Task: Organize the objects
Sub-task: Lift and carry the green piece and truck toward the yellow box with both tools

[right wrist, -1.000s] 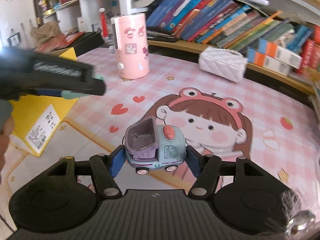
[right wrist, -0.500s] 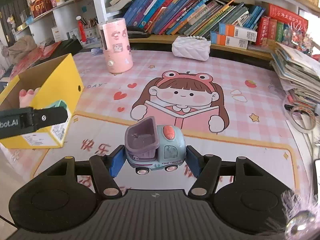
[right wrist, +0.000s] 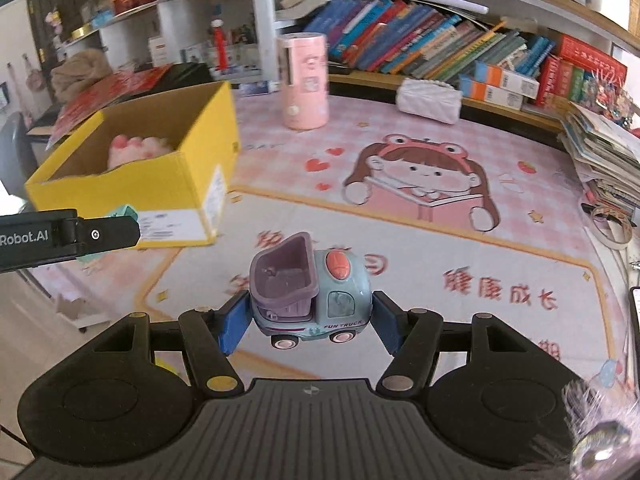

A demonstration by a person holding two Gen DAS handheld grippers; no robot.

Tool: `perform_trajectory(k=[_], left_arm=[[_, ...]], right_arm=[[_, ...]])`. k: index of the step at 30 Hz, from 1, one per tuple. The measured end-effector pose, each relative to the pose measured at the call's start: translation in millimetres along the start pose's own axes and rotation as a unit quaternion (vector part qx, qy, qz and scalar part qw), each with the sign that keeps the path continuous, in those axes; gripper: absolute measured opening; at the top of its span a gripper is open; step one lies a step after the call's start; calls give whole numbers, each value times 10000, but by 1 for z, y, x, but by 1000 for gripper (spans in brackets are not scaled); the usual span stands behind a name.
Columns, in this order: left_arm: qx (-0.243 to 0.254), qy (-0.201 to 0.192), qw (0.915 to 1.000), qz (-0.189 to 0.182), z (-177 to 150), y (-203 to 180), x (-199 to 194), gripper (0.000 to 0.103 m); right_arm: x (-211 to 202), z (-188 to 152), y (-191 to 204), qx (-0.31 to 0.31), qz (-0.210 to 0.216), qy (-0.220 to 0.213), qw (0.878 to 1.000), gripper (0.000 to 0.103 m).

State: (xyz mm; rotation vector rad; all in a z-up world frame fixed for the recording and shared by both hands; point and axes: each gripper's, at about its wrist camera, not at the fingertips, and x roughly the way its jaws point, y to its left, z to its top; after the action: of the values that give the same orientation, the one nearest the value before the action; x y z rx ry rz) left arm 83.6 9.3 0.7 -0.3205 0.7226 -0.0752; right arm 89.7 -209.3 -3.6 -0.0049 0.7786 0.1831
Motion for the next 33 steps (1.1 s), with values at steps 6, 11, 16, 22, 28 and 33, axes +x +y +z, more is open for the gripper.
perform_trajectory(k=[6,11,16,22,28,33], left_arm=[[-51,-31,9999,116,-9,27,-25,69],[-30,-71,9996,268,-15,46,-42,69],[133,-180,9986,476,-15,66,-57,69],[146,-268,9983,500,-18,80,-73,69],[83,-283,9985,472,-21,93,-83,69],[-13,-302,9983,505,-20,102,-87,69]], right_arm=[[-8,-13,30,-38,140,16,9999,62],[-11,-21,54,-84,318,27,9995,62],[-14,-28,77,-143,455,12,9989,62],[-20,-30,104,-363,569,-71,9977,62],[-25,-30,123,-520,629,-130,9966,62],[-22,-29,131,-544,658,-66,9963,62]])
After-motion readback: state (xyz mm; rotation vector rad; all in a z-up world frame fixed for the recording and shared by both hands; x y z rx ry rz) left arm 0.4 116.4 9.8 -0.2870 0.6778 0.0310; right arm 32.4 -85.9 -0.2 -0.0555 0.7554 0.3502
